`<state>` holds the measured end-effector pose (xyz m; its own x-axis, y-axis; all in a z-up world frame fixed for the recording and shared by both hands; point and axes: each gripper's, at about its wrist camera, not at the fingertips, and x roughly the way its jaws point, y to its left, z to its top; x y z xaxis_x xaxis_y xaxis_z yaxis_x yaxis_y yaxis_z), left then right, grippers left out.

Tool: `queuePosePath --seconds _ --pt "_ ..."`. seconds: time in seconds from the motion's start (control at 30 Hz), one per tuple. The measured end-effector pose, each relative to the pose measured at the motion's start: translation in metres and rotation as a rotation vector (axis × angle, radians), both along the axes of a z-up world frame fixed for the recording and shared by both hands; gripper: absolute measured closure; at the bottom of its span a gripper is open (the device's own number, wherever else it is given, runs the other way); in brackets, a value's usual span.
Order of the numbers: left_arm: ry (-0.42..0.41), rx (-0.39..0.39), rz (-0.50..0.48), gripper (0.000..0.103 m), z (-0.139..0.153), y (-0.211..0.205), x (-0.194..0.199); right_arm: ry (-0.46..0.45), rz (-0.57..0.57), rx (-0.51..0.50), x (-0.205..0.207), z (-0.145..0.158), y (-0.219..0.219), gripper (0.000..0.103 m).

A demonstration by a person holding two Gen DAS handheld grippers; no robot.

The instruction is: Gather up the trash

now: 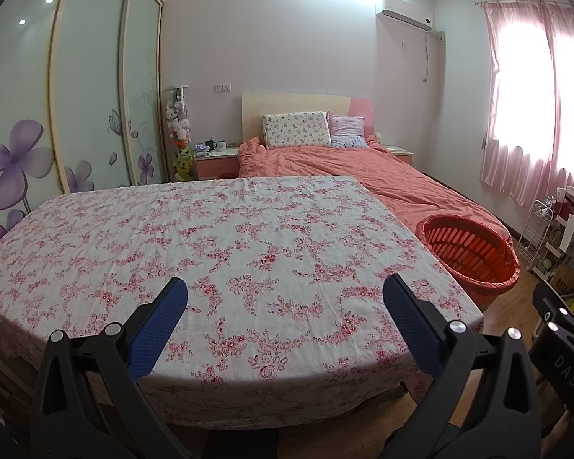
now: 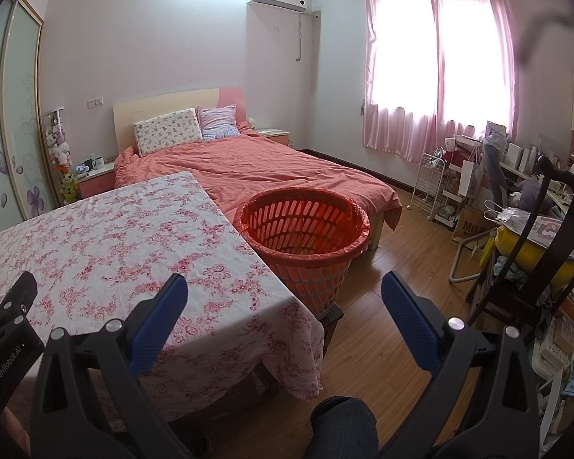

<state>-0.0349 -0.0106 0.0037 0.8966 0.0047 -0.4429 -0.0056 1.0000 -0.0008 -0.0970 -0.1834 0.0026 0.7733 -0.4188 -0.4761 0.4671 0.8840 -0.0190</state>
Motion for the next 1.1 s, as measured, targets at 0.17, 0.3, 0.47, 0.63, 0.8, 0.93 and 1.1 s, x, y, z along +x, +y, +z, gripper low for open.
queuePosePath --seconds 0.17,0.3,0.47,0.63,0.8,0.93,1.1 --pt "0.000 0.000 0.001 0.002 0.0000 0.0000 0.0000 0.000 -0.001 0.000 0.0000 0.0000 -0.0001 0.004" --pt "0.000 0.000 0.000 0.002 0.0001 0.0002 0.0001 0.000 -0.001 0.000 -0.0003 0.0007 0.0009 0.004" --pt "0.000 0.000 0.000 0.002 0.0001 0.0002 0.0001 0.000 -0.001 -0.001 -0.0003 0.0007 0.0008 0.004" --pt "0.001 -0.001 0.000 0.002 0.0002 0.0002 0.0002 0.000 -0.001 -0.001 -0.0002 0.0005 0.0008 0.004" --pt "0.002 -0.002 0.004 0.002 -0.0017 0.0005 -0.0002 0.000 -0.001 -0.001 -0.0002 0.0005 0.0009 0.004" --pt "0.006 -0.005 0.010 0.002 -0.0051 0.0021 -0.0014 0.001 -0.001 0.000 -0.0004 0.0009 0.0009 0.004" --pt "0.007 -0.004 0.009 0.002 -0.0054 0.0022 -0.0016 0.000 -0.001 -0.001 -0.0002 0.0007 0.0012 0.004"
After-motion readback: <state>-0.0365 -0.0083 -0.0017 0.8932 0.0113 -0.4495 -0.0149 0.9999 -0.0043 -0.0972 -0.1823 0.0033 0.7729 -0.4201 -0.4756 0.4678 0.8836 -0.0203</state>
